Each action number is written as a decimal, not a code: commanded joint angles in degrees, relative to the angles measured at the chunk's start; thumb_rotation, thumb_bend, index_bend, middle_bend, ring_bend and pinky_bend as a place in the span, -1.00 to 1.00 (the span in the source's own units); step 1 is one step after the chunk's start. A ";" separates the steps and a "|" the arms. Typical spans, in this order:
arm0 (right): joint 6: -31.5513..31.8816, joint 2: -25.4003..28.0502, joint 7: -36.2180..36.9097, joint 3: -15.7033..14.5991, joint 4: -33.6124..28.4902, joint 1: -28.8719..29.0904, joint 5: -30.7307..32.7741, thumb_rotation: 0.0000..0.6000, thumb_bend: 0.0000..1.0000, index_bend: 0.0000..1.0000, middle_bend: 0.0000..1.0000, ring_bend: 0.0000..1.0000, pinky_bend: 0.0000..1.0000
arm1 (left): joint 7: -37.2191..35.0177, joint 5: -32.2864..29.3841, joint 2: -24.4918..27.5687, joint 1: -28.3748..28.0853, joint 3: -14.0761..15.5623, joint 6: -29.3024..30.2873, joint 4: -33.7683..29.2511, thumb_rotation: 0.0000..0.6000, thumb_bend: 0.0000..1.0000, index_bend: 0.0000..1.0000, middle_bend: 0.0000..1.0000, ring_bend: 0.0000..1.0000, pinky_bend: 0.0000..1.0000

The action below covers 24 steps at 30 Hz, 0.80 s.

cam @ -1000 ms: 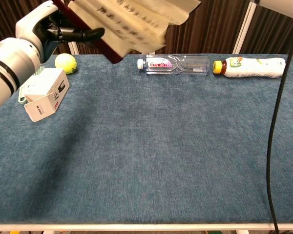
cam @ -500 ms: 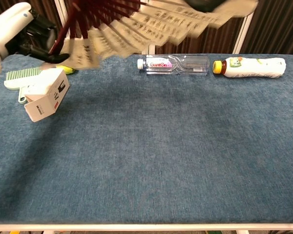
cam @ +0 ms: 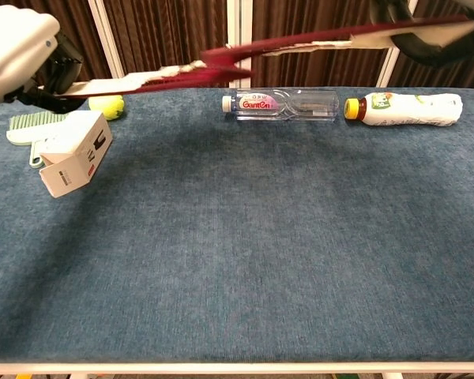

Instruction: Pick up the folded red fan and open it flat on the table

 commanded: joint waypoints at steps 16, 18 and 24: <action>4.58 -13.78 1.90 -3.87 16.68 -10.82 -1.13 1.00 0.05 0.01 -0.02 -0.69 -1.00 | 6.61 3.65 -8.07 -0.87 4.36 -3.49 8.06 1.00 -0.28 0.08 0.17 -0.11 -0.15; 3.69 -14.52 1.94 -4.04 17.15 -11.72 0.13 1.00 -0.35 -0.50 -0.32 -0.91 -1.00 | 9.07 1.80 -8.19 -0.58 4.46 -5.05 6.85 1.00 -0.45 -0.35 -0.20 -0.47 -0.33; 2.51 -14.63 2.95 -3.47 16.15 -13.68 2.96 1.00 -1.00 -1.00 -1.00 -1.00 -1.00 | 10.06 1.95 -8.62 -0.02 4.66 -4.74 5.06 1.00 -0.95 -0.80 -0.81 -0.99 -0.74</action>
